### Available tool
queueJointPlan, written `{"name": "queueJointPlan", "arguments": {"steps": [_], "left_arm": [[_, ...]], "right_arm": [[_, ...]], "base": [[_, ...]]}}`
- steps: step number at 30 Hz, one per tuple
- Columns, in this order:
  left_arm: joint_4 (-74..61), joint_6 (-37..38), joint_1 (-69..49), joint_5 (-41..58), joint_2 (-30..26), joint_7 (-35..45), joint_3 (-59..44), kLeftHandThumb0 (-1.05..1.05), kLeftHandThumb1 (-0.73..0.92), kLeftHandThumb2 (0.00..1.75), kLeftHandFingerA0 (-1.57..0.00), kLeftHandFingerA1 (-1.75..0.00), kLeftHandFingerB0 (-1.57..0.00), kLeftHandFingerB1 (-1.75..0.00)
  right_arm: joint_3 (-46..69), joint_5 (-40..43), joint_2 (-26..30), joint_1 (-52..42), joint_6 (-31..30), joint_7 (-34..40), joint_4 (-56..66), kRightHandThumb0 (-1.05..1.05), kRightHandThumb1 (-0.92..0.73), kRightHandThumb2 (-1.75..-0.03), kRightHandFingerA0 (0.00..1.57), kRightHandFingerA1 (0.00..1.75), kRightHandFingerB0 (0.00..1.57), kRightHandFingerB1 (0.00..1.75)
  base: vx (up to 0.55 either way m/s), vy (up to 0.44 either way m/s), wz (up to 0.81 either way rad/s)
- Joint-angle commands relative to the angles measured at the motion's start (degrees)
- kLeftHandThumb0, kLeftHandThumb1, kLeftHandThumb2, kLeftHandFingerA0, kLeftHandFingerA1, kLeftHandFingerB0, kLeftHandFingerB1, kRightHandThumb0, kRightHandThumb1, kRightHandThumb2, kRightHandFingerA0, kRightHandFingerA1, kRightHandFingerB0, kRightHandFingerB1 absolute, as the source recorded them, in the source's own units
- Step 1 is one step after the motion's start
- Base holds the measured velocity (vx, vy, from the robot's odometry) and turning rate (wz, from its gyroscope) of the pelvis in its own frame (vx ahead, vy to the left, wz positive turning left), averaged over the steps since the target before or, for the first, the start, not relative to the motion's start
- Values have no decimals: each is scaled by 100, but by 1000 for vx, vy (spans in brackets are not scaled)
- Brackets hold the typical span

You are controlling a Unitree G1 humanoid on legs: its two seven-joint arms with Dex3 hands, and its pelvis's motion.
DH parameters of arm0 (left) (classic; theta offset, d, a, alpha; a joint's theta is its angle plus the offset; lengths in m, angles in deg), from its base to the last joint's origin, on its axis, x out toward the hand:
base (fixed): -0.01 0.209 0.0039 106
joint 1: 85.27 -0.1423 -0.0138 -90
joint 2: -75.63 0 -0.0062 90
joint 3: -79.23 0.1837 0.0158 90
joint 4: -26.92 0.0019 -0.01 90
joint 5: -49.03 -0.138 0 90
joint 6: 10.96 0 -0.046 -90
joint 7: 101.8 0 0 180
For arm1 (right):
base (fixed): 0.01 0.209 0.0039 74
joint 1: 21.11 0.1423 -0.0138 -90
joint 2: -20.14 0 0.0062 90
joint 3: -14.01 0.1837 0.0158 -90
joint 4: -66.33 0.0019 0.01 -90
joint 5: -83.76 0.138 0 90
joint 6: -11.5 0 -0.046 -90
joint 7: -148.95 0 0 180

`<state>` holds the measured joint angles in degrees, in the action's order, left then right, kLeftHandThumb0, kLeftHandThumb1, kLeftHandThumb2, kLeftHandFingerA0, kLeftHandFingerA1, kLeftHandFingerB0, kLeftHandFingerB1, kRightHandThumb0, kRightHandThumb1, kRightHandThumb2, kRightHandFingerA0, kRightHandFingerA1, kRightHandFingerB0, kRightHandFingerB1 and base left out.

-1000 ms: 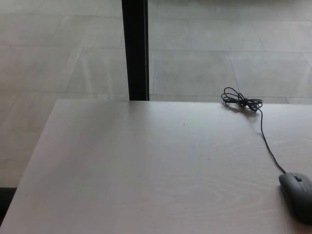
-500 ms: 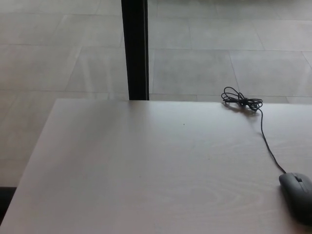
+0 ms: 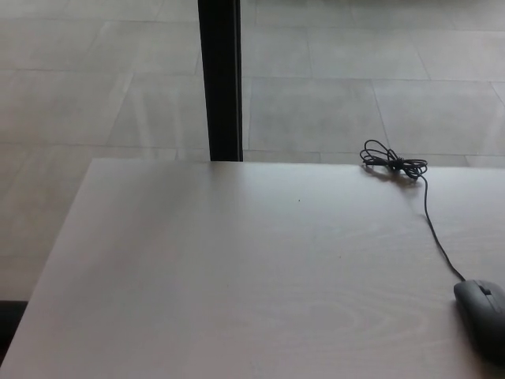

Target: The robot uses its right fingers to click on the left button of the black mouse placed on the table.

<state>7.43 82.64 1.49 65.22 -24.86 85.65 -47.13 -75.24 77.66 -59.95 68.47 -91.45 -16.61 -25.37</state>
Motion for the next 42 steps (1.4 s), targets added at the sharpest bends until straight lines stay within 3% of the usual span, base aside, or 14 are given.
{"name": "queueJointPlan", "arguments": {"steps": [1,3,4,12,13,14,18,19,29,30,34,35,36,42], "left_arm": [[60,35,-27,118,-213,203,-3,-79,79,117,-53,-73,-39,-56],[108,-45,23,152,-229,190,-25,-86,92,82,-46,-68,-39,-45],[113,-30,28,149,-230,196,-19,-88,92,76,-48,-65,-40,-44],[135,-8,20,194,-259,302,-7,-90,92,81,-50,-78,-42,-46],[129,15,13,180,-259,264,3,-83,78,117,-55,-77,-42,-57],[131,-7,12,181,-267,289,7,-92,92,81,-52,-78,-43,-47],[116,76,-20,131,-280,320,68,-92,92,84,-52,-76,-43,-48],[157,52,6,156,-283,336,53,-90,92,82,-52,-84,-43,-48],[138,49,26,230,-288,425,22,-89,92,81,-60,-85,-49,-48],[135,54,22,226,-286,451,31,-92,92,82,-54,-83,-44,-49],[131,41,35,247,-288,499,32,-91,92,83,-50,-75,-43,-49],[123,-10,61,301,-278,444,-17,-91,92,81,-49,-71,-44,-49],[134,0,65,282,-284,438,-2,-89,92,82,-50,-69,-45,-49],[173,56,39,252,-298,469,87,-89,92,79,-47,-66,-46,-49]], "right_arm": [[-431,-856,352,-39,898,-137,-453,-74,-86,-66,23,42,39,38],[-620,-1072,483,136,926,-144,-609,-74,-86,-65,21,43,40,37],[-624,-1024,477,179,933,-193,-649,-76,-70,-100,15,50,30,48],[-890,-1600,739,612,1155,-96,-1132,-74,-68,-98,18,50,32,49],[-907,-1678,778,657,1134,-78,-1160,-75,-68,-99,18,50,32,48],[-922,-1737,835,698,1123,-105,-1157,-75,-68,-98,18,50,31,48],[-879,-1737,841,844,1324,-82,-1331,-74,-66,-97,17,51,31,49],[-913,-1921,909,959,1371,28,-1409,-73,-80,-64,22,45,41,37],[-1308,-2379,834,953,1322,-175,-1284,-77,-68,-100,17,50,26,45],[-1382,-2464,777,907,1253,-177,-1220,-76,-84,-65,25,42,37,33],[-1615,-2774,692,810,1291,-36,-1250,-75,-86,-66,24,42,37,33],[-1616,-2649,658,751,1358,-148,-1233,-76,-67,-99,17,51,26,46],[-1691,-2752,647,725,1338,-121,-1256,-76,-86,-66,22,42,35,33],[-1893,-3069,632,727,1483,125,-1564,-79,-87,-67,26,44,39,33]], "base": [[0,0,0],[0,0,0],[0,0,0],[0,0,0],[0,0,0],[0,0,0],[0,0,0],[0,0,0],[0,0,0],[0,0,0],[0,0,0],[0,0,0],[0,0,0],[0,0,0]]}}
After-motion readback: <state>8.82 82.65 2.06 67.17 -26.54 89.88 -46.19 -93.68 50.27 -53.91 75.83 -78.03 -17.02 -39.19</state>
